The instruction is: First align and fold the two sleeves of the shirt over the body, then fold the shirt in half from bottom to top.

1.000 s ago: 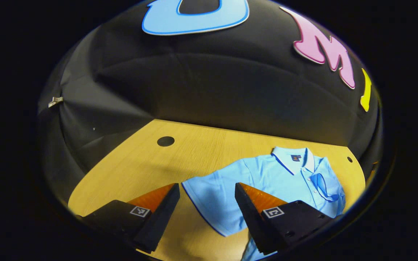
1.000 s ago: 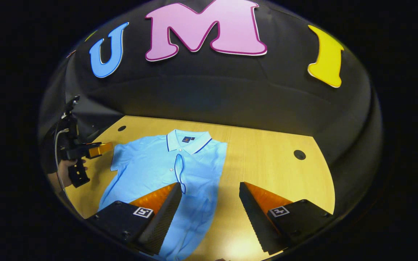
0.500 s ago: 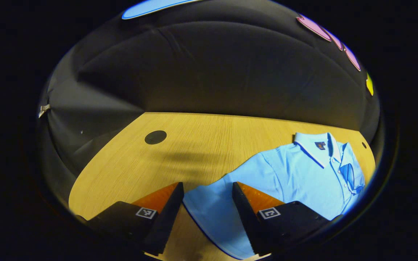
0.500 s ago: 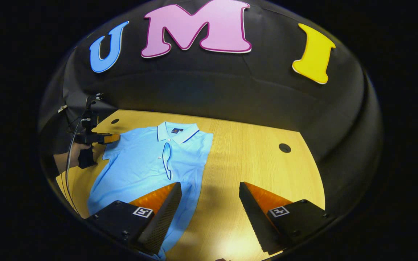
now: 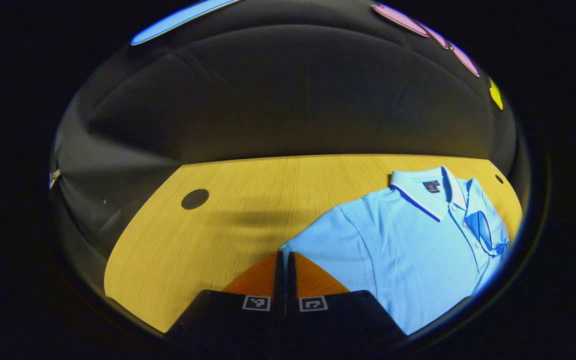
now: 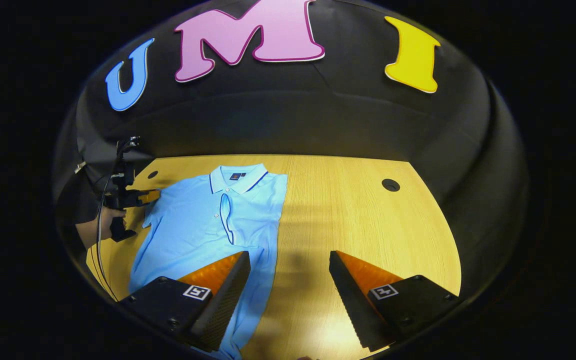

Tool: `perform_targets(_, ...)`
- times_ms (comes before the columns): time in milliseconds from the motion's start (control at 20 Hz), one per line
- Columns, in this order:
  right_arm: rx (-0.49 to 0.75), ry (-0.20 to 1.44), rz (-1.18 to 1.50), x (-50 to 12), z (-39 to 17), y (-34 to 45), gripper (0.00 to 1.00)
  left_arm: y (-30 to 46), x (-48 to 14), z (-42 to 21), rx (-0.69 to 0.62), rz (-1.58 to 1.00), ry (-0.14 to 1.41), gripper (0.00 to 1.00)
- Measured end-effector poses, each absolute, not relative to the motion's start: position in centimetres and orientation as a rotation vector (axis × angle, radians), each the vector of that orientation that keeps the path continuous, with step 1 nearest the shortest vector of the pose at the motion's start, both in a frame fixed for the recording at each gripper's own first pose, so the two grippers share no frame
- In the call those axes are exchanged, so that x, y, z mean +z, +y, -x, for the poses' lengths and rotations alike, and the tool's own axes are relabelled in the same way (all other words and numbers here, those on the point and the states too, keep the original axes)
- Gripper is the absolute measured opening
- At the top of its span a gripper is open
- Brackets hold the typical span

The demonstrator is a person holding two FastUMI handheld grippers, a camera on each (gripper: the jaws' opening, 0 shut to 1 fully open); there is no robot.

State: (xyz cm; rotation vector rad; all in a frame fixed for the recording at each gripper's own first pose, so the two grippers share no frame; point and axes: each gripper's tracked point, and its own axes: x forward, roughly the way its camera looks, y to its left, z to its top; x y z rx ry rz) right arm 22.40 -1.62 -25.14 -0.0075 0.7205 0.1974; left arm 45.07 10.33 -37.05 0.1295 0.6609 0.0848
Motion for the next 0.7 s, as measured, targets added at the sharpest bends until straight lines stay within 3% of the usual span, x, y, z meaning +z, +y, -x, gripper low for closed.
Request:
perform_targets(300,0.186,0.71,0.009,-25.0,-22.6,-2.7,0.99,7.8,-34.4,-45.4,0.045,-0.106,0.641,0.06)
perform_targets(700,0.173,0.715,-0.026,-25.0,-22.3,-3.4,0.99,-1.9,-27.8,-45.6,-0.118,-0.041,0.547,0.06)
